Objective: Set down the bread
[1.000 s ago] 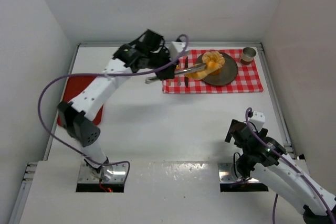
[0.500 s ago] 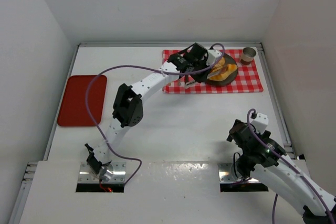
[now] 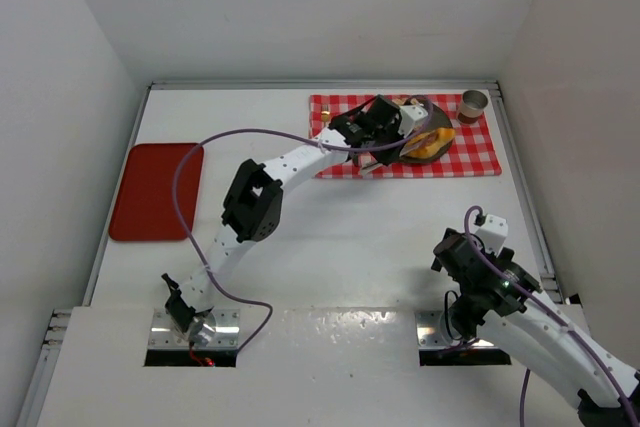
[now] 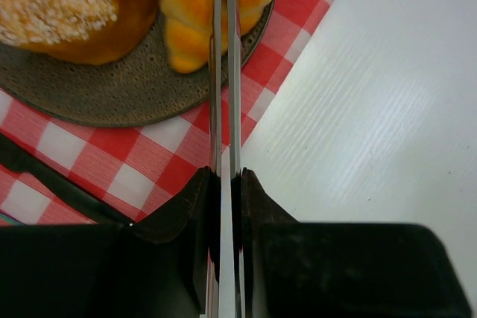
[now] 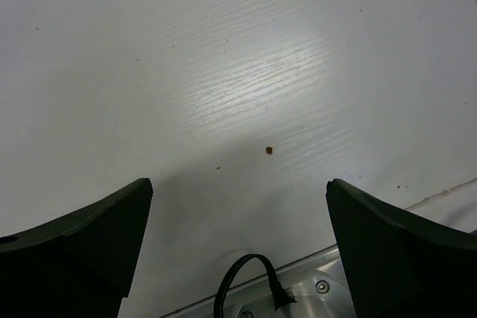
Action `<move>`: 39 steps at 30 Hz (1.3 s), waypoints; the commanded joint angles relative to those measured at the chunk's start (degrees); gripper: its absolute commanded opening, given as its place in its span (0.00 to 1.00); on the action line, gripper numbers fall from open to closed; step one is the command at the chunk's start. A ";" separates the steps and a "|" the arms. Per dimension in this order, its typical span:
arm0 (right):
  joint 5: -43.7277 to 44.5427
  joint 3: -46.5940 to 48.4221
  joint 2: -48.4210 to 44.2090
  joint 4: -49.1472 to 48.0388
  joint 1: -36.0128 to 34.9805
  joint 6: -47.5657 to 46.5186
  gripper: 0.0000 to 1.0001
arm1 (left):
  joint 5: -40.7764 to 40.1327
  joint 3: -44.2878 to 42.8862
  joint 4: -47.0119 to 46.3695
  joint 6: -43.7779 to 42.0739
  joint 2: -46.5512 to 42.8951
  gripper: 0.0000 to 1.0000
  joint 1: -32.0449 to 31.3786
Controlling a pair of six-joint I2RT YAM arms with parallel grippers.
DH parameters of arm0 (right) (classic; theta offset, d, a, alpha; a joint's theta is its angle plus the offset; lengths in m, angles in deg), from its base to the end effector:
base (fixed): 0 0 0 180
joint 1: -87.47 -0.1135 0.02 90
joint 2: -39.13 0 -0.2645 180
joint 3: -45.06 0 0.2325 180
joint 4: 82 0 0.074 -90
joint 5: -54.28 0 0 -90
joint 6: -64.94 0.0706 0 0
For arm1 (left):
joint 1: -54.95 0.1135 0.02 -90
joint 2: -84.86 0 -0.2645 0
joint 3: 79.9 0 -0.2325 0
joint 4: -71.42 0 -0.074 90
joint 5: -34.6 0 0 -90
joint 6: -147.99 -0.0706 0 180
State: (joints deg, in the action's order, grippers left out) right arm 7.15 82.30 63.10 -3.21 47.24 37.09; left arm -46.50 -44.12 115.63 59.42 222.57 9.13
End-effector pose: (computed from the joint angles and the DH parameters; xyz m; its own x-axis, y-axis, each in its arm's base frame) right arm 0.0743 0.0000 0.1599 -0.5528 0.3811 -0.7410 0.4938 0.8662 0.0771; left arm 0.3827 -0.4095 0.2299 -0.4459 0.4234 -0.7886 0.7829 0.6115 -0.1143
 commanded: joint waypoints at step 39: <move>-6.05 -2.51 1.61 0.16 0.06 -1.85 0.99 | -0.99 42.77 0.72 12.19 -38.30 0.65 29.46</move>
State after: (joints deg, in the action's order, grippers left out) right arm 5.80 80.48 64.19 -5.18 47.24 34.12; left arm -43.00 -9.46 115.91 68.80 183.25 36.43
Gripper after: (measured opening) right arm 0.994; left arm 0.646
